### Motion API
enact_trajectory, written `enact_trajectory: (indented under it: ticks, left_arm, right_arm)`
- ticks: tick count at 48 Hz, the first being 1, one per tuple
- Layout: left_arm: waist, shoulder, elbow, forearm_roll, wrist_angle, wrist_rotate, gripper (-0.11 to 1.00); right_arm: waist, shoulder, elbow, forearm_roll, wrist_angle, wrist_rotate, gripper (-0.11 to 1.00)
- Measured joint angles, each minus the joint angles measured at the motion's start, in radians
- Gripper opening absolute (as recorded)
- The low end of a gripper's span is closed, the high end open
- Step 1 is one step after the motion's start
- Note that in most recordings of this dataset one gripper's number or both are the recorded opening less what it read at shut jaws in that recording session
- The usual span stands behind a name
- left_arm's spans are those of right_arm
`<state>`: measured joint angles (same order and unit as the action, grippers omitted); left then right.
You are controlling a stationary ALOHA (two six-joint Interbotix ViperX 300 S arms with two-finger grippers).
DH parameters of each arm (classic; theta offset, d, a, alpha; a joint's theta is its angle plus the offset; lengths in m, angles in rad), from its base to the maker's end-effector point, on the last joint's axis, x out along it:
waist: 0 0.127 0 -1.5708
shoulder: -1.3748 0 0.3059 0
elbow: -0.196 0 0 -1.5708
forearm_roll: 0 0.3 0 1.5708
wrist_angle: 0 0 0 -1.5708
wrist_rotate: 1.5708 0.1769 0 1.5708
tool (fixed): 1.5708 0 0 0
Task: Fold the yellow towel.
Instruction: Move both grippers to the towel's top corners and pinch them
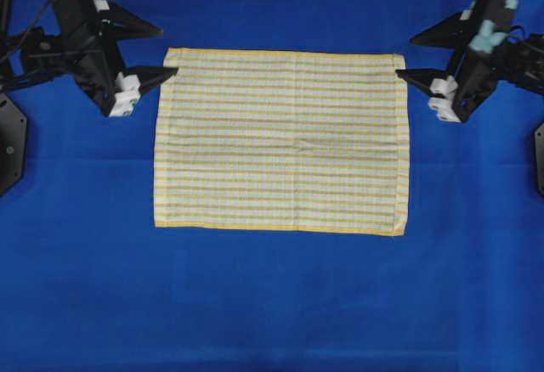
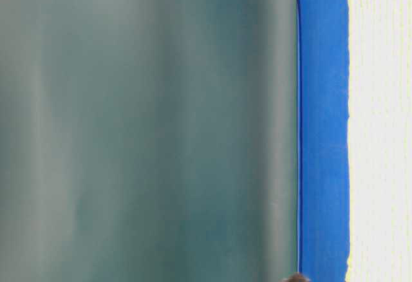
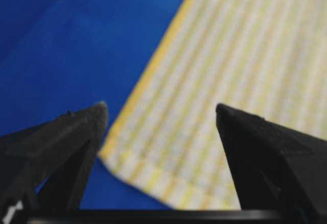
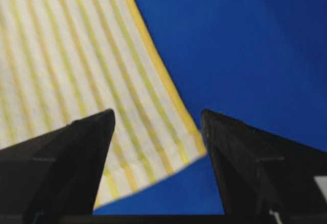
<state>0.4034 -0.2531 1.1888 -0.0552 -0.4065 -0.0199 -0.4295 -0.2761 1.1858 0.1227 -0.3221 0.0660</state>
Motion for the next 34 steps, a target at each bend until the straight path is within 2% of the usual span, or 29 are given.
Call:
enact_trajectory:
  ticks: [12, 25, 30, 34]
  left_arm:
    - [0.052, 0.155, -0.037, 0.0, -0.028, 0.0, 0.82]
    - [0.084, 0.281, -0.049, -0.002, -0.086, 0.0, 0.78]
    - [0.087, 0.302, -0.058, -0.002, -0.089, 0.0, 0.71]
    - [0.089, 0.321, -0.067, -0.002, -0.089, 0.0, 0.54]
  right_arm:
    - [-0.038, 0.193, -0.035, 0.014, -0.072, 0.0, 0.69]
    - [-0.041, 0.29, -0.075, 0.018, -0.08, 0.003, 0.65]
    - [-0.041, 0.311, -0.081, 0.021, -0.086, 0.003, 0.55]
    - [-0.038, 0.324, -0.087, 0.021, -0.1, 0.002, 0.35]
